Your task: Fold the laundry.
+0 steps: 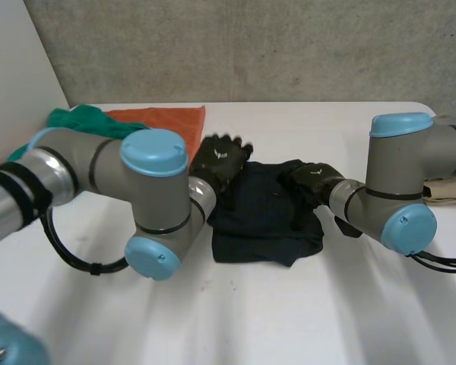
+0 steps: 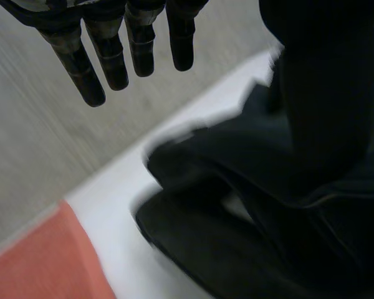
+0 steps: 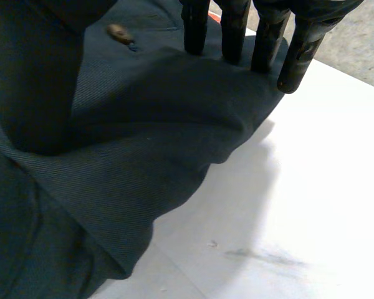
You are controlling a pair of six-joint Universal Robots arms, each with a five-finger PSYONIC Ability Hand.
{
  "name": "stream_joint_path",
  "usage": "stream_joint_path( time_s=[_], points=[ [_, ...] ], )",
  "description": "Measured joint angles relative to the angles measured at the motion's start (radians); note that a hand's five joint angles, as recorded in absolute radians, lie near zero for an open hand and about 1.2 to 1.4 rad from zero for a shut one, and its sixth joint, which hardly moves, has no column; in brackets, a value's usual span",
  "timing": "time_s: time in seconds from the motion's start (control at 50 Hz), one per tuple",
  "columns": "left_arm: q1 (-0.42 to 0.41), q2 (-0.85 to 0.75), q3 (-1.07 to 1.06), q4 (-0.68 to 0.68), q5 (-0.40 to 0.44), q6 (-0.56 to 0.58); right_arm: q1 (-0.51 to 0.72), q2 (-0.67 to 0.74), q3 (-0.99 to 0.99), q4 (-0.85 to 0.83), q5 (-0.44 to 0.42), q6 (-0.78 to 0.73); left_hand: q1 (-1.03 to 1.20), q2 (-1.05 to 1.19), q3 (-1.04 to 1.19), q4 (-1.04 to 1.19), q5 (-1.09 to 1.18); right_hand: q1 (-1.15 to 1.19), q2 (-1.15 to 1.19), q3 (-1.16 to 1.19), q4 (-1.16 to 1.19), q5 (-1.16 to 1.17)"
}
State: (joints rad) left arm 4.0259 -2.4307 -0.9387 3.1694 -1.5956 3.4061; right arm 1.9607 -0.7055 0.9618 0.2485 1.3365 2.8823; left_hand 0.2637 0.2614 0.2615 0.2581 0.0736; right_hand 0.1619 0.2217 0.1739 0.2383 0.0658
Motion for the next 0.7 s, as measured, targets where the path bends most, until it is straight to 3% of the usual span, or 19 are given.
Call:
stream_joint_path(
  time_s=[0.14,0.52,0.7],
  points=[
    [0.002,-0.082,0.05,-0.088,-0.008,0.003,0.001,-0.007,0.015,-0.024,0.019,-0.002,0.0,0.0,0.0,0.0,0.0,0.0,0.0,0.0,0.0,0.0],
    [0.014,-0.108,0.053,-0.082,-0.027,0.101,0.012,0.005,0.04,-0.087,0.047,-0.078,0.001,0.002,0.002,0.002,0.003,0.0,0.0,0.0,0.0,0.0],
    [0.033,-0.026,0.039,-0.081,-0.017,0.074,0.021,-0.102,0.063,-0.1,0.068,-0.114,0.001,0.002,0.002,0.002,0.003,0.0,0.0,0.0,0.0,0.0]
  ],
)
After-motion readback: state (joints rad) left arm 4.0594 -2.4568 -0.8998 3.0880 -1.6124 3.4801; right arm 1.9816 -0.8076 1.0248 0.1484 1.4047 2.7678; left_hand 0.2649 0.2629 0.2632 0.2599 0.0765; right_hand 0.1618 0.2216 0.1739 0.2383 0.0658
